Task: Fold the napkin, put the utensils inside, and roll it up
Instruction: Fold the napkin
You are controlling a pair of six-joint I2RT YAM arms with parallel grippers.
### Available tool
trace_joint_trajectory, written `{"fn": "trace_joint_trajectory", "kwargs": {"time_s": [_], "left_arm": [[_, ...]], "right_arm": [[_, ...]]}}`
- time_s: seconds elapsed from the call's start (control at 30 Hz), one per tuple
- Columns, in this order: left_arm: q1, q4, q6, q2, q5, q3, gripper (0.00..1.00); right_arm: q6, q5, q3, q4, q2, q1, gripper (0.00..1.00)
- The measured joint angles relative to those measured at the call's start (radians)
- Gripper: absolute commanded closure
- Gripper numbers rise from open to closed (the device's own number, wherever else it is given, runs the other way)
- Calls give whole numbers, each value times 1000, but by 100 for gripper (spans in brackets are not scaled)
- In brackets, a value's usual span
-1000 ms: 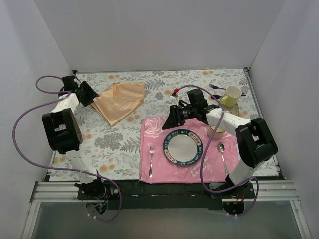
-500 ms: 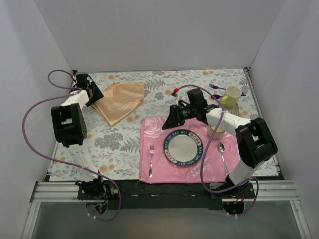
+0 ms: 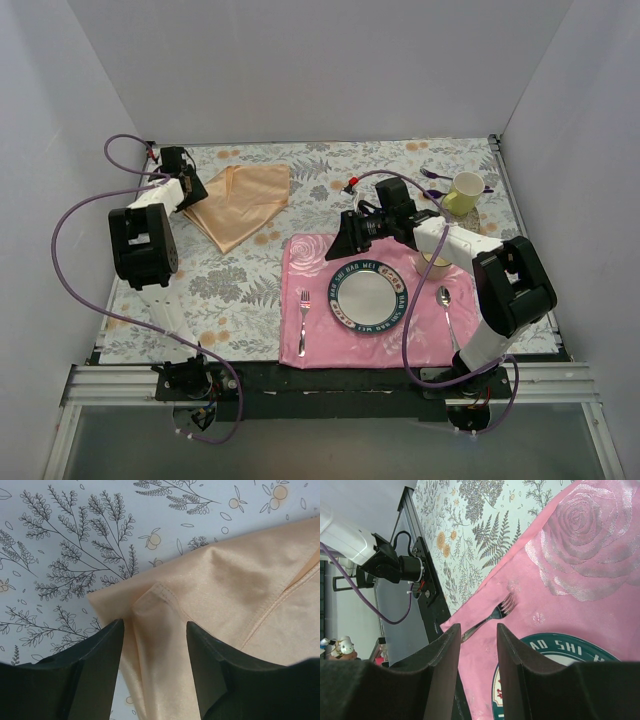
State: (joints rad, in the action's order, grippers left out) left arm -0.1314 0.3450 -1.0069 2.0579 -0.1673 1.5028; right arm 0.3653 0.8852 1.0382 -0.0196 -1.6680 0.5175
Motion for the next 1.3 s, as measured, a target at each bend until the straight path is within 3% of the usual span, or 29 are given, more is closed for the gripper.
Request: {"fn": "trace_joint_trajectory", "kwargs": {"time_s": [0.3,0.47,0.73,0.87,1.3], "left_arm": [[-2,3,15,35,-25,10,80],[-2,-21,11,31,-42,-5,80],[-8,-43,-5,19,-64,-37,80],[-18,-47,-18,0,-67,-58,76],[-37,-69,-46,-59,-69,-73,73]], "right_arm": [[6,-15,150,1,-93,1,60],[79,-26,322,98,-258,5,69],[190,-52,632,179,-583,28,71],[224,-66,765,179,-708,50,75],[281,-111,1008,207,-903,102,82]]}}
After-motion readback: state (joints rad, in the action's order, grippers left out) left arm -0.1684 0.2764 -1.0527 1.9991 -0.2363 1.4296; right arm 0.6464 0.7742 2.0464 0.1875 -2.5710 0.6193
